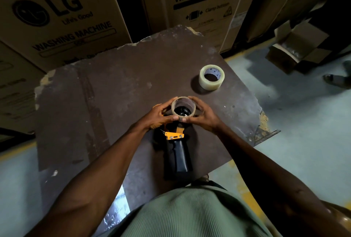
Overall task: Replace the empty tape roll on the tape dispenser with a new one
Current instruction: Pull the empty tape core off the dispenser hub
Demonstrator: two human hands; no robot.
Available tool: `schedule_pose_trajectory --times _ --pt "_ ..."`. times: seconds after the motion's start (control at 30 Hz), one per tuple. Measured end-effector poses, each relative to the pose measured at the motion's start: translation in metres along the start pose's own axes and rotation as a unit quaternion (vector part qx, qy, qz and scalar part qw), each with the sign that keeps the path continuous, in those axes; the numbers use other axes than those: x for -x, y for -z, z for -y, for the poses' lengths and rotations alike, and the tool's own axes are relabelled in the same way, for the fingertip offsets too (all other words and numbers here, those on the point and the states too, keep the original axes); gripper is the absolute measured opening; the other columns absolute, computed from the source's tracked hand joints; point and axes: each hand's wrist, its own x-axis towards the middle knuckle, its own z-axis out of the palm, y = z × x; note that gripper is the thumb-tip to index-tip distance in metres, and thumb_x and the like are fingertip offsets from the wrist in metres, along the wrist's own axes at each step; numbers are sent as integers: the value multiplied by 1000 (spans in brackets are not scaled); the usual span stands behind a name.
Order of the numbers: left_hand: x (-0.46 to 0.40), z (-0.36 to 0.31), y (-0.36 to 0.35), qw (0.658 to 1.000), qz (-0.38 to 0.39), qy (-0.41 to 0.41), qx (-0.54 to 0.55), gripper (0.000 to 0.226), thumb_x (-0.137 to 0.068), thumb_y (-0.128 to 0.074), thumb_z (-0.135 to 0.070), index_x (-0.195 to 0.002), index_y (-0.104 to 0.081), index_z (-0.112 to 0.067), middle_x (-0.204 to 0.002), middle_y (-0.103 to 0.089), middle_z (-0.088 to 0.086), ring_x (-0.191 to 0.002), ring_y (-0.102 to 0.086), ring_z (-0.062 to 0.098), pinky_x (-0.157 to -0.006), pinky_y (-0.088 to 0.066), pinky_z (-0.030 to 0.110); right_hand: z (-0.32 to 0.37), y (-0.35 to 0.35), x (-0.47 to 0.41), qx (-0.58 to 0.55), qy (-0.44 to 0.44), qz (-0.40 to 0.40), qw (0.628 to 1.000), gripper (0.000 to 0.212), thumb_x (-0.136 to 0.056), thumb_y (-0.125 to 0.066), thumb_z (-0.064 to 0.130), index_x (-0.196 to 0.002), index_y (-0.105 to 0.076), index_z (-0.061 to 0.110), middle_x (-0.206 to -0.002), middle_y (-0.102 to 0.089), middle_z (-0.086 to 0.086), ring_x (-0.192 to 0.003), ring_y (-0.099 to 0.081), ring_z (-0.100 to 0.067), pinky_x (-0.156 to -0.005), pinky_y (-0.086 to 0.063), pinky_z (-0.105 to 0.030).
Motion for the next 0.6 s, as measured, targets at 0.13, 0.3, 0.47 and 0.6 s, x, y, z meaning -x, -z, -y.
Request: schedule_pose_trajectory --times 0.13,0.3,0.47,0.6 --pt "-1 -1 0 997 -19 10 -67 83 -79 -75 -47 -150 -32 -43 -155 -44 -5 -149 -31 23 -123 -19 54 6 0 -2 8 4 -5 1000 87 -72 -91 4 -147 -46 10 -135 -61 2 -113 -62 9 -93 -57 -23" --pt "1 -9 -2 975 -67 36 -210 81 -68 -61 -77 -138 -20 -72 -161 -31 -15 -154 0 22 -114 9 67 7 1 -1 65 15 -22 998 92 -67 -96 14 -144 -47 9 -139 -60 -8 -125 -61 -20 -105 -53 -34" --pt "3 -22 -13 971 -84 4 -226 81 -82 -69 -57 -149 -24 -54 -159 -35 -13 -154 -2 17 -115 10 62 8 6 4 121 52 -62 989 91 -61 -98 29 -139 -52 17 -137 -61 -6 -124 -60 -21 -103 -51 -43" --pt "3 -29 -20 976 -94 -27 -195 78 -87 -72 -42 -153 -32 -33 -152 -46 -9 -153 -12 22 -123 -5 53 3 20 15 146 65 -90 983 86 -61 -97 30 -136 -57 21 -130 -66 1 -115 -62 -8 -90 -49 -24"
